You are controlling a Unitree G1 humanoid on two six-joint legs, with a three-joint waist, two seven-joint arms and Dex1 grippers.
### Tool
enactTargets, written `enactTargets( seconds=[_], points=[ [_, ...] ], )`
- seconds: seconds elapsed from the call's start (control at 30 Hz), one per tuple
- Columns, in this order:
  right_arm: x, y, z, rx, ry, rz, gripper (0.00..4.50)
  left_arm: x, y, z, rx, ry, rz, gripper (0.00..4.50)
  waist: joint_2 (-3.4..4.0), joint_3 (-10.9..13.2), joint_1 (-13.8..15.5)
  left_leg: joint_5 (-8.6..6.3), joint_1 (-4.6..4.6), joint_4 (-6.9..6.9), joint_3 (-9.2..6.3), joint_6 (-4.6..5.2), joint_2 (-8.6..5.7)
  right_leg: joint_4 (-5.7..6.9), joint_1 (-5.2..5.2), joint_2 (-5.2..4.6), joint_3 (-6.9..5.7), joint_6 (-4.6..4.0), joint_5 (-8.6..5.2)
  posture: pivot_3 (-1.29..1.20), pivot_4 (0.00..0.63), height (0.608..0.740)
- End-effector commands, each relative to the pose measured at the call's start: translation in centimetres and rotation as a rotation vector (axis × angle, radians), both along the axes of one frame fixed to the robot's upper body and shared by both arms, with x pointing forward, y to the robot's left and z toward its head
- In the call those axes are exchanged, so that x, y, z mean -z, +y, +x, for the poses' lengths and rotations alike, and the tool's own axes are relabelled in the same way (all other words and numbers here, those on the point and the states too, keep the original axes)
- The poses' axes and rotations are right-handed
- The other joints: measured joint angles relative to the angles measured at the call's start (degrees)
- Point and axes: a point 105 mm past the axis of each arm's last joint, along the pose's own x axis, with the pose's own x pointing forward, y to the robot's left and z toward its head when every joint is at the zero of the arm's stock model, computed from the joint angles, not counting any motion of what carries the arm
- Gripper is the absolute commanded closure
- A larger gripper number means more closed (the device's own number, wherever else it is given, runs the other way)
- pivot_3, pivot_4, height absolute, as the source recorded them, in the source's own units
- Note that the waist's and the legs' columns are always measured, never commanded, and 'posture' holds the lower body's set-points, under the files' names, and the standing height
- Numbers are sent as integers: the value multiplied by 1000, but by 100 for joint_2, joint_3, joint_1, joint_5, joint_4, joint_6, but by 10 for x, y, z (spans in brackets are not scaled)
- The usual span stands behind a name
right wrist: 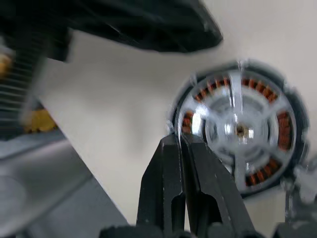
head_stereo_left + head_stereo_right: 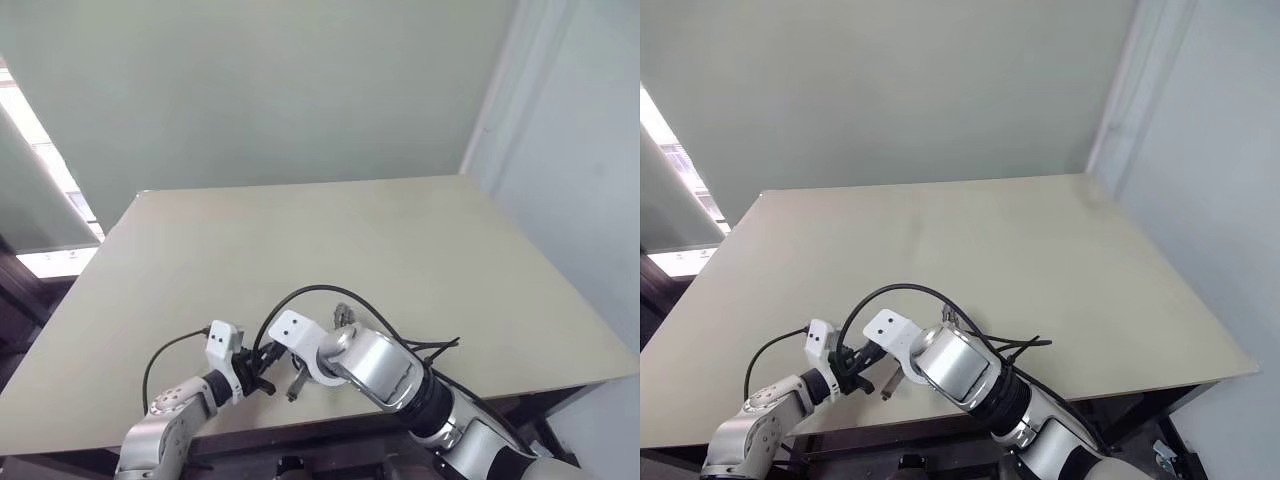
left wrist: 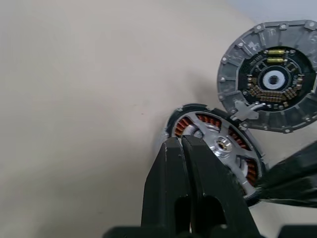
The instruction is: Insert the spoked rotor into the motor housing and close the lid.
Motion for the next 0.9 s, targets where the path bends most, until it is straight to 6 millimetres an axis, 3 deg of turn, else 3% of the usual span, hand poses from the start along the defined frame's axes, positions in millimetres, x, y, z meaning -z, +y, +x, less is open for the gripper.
enactTargets(
  seconds=[0.03,0.27,0.43,0.53,0.7,0.8,0.9],
  points=[
    [-32,14,-5,-99,-56,206,4408,-13,20,7,-53,-51,20,4500,-1,0,3,0,0,1,-1,0,0,0,0,0,0,0,0,0,0,740],
    [-80,18,-6,-280,-170,553,4408,-14,37,5,-91,-46,25,4500,0,0,1,0,0,1,-2,0,1,-3,3,0,-2,0,0,0,0,740],
    [-93,-10,29,-173,-363,529,4408,-13,33,4,-83,-43,18,4500,-1,0,13,0,1,1,0,0,1,-3,3,-1,-1,0,0,0,0,740],
    [-99,-34,46,-117,-430,490,3800,-13,24,3,-57,-42,6,4500,-1,0,20,0,0,2,1,0,-2,-4,5,-3,0,0,0,0,0,740],
    [-107,-78,79,36,-527,427,2112,-10,14,0,-24,-32,0,4500,-2,-1,18,0,0,-2,4,1,-2,-3,3,-1,3,-1,0,0,0,740],
    [-100,-103,92,94,-557,342,1064,-9,12,0,-12,-29,3,4500,-2,-1,18,0,0,-2,7,1,-2,-4,3,0,5,-1,0,0,0,740],
    [-80,-125,100,128,-536,237,48,-10,10,0,-4,-31,4,4500,-2,-1,18,0,1,0,14,2,-3,-4,4,-1,11,-2,-1,0,0,740]
  ],
)
